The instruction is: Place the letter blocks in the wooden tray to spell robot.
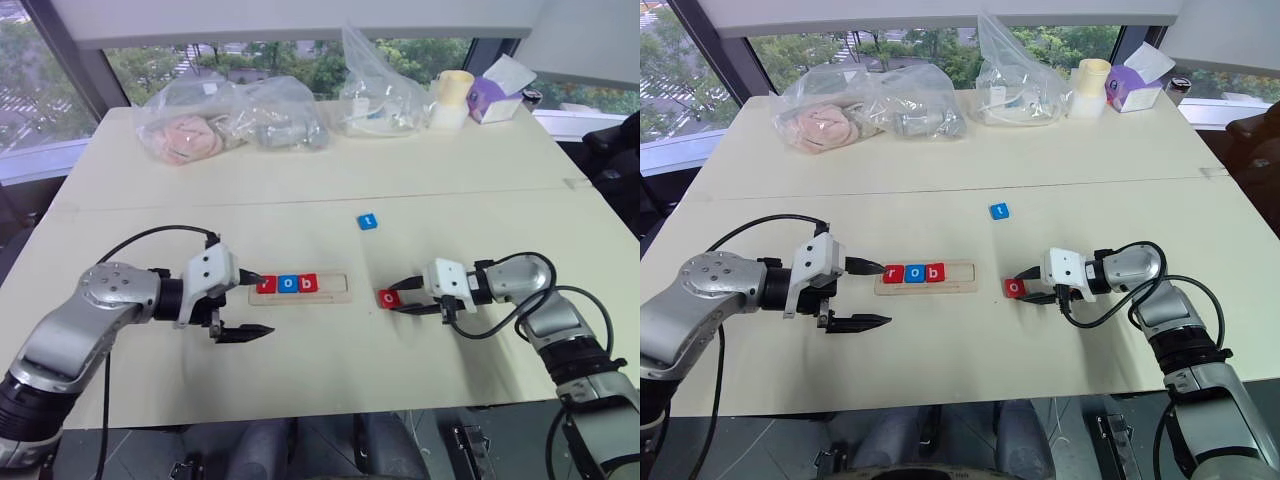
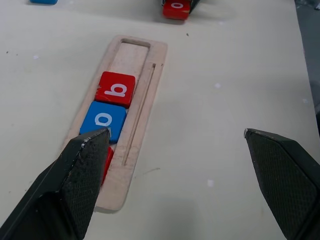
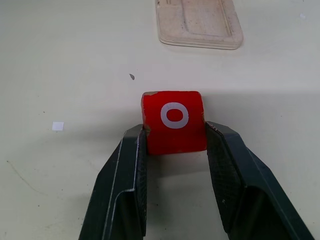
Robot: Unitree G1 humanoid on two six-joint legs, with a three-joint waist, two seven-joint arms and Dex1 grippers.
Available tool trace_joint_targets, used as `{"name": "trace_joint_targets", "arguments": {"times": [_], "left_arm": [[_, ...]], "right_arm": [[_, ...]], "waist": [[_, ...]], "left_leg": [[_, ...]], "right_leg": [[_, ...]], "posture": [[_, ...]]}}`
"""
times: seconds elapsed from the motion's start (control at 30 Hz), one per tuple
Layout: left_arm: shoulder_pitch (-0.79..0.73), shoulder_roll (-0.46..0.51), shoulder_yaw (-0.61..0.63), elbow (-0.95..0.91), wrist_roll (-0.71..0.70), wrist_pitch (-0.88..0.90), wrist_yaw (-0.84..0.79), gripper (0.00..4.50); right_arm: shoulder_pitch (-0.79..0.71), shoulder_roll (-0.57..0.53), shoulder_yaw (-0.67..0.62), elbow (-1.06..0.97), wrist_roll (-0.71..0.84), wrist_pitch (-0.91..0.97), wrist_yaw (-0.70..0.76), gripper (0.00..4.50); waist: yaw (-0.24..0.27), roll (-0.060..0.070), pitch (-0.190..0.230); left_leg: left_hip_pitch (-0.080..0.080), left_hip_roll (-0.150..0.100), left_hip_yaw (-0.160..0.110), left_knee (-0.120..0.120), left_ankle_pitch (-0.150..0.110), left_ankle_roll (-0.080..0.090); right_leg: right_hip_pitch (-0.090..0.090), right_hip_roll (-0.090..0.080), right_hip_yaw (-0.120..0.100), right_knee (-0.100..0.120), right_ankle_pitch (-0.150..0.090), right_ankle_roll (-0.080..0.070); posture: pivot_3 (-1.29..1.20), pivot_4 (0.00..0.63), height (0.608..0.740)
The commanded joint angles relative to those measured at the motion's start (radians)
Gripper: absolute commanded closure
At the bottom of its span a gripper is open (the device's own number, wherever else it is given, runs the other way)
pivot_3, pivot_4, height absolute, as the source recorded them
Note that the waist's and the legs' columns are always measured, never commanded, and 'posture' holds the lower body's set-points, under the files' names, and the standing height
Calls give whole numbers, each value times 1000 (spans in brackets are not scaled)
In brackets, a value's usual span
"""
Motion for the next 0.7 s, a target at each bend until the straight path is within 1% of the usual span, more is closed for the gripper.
{"name": "trace_joint_targets", "arguments": {"times": [0.03, 0.17, 0.3, 0.37, 0.5, 0.7], "left_arm": [[6, 9, 21, 9, 10, -29, -3, 0], [3, 9, 21, 29, 20, -42, -5, 0], [-1, 7, 14, 46, 31, -55, -7, 0], [-6, 6, 10, 51, 33, -58, -7, 0], [2, -5, 5, 44, 40, -59, 6, 0], [26, -4, 25, 9, 29, -34, 27, 0]], "right_arm": [[-10, 5, -26, -130, 70, 176, -14, 3387], [-49, 21, -18, -240, 81, 304, -54, 3387], [-112, 52, 41, -296, 28, 375, -89, 3387], [-129, 58, 61, -298, 10, 388, -99, 3387], [-218, 135, 169, -246, -95, 413, -146, 3387], [-281, 193, 229, -189, -163, 432, -179, 3387]], "waist": [[1, 0, 0], [1, 1, 0], [3, 1, 0], [2, 1, 0], [0, 1, 0], [2, 1, 0]], "left_leg": [[0, 0, 0, 0, 0, 0], [0, 0, 0, -1, 0, 0], [-1, 0, 0, -1, 0, 0], [-1, 0, 0, -1, 0, 0], [-1, 0, 0, -2, 0, 0], [-1, -1, 0, -4, 0, 0]], "right_leg": [[0, 0, 0, 0, 0, 0], [-1, -1, 0, 0, 0, 0], [-1, -1, 0, 0, 0, 0], [-1, -1, 0, 0, 0, 0], [-2, -1, 0, -1, 0, 0], [-3, 0, 0, -1, 0, 0]], "posture": [[0, 150, 740], [0, 150, 740], [0, 150, 740], [0, 150, 740], [0, 150, 740], [0, 150, 740]]}}
